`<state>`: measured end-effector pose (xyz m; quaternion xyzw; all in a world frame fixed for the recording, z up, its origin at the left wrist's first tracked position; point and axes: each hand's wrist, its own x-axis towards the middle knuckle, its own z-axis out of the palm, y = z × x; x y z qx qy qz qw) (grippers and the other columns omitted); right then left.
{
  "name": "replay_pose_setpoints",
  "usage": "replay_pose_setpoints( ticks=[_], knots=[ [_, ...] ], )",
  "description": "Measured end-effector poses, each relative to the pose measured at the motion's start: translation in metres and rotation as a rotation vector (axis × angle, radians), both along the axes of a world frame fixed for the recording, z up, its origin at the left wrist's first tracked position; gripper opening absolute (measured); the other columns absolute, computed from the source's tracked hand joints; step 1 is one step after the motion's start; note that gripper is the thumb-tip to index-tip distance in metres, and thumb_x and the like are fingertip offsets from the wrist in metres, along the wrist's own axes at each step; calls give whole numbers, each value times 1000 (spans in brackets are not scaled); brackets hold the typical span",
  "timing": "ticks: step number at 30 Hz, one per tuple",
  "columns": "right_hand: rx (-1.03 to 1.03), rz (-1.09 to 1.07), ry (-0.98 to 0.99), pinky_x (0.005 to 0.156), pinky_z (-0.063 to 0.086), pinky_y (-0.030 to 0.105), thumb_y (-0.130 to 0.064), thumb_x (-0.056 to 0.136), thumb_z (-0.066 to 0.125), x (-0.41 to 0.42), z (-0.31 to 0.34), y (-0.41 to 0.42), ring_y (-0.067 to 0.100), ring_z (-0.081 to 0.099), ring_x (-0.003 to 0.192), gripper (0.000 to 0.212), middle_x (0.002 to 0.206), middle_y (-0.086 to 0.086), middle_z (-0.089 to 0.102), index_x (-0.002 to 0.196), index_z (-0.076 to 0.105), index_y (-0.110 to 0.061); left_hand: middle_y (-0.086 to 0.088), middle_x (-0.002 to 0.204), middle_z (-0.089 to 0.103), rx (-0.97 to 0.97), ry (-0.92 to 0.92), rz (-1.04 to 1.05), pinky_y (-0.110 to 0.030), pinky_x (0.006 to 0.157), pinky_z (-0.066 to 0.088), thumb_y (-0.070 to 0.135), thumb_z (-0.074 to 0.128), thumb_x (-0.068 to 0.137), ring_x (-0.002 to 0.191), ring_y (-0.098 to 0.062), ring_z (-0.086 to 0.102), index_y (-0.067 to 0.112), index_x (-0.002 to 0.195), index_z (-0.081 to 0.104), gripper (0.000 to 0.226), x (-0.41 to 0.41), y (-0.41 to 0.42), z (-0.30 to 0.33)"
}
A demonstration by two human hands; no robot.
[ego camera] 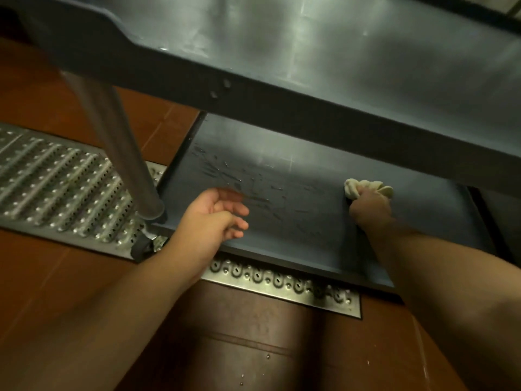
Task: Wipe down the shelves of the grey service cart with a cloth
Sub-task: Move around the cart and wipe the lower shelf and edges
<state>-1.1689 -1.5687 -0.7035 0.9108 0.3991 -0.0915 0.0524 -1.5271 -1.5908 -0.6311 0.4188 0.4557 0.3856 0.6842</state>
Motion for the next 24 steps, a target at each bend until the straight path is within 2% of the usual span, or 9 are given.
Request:
replay_pose_setpoints(
  ticks=[9,13,17,21,24],
  knots=[
    [162,29,102,99,47,48,-17,83,57,-82,-9,42,41,53,121,54,134,21,50,137,47,-20,-8,79,63,-17,-36,-1,-29,58,50,-23,39,80,59,-14,61,8,96,59,40,-33,13,-13],
    [159,36,126,101,44,48,-18,86,58,-114,-7,59,40,50,125,58,137,20,48,142,43,-24,-8,80,63,-21,-45,19,-28,56,50,-24,38,81,60,-15,60,7,96,58,40,-53,14,-13],
    [150,106,124,99,45,53,-18,86,54,-140,-8,84,40,50,124,56,139,17,47,141,45,-27,-9,79,63,-29,-47,36,-29,57,50,-23,37,81,60,-16,60,6,98,58,40,-75,13,-10],
    [192,249,52,96,48,49,-15,85,51,-176,-5,116,39,50,121,49,133,18,53,135,51,-17,-6,76,64,-23,-36,78,-26,54,50,-24,37,81,57,-15,60,8,95,58,40,-98,24,-12],
    [191,249,83,97,49,56,-12,90,54,-210,-4,136,39,47,124,50,135,21,47,140,47,-12,-5,74,63,-35,-35,141,-25,52,49,-24,36,80,54,-15,59,7,94,57,40,-111,27,-13]
  ],
)
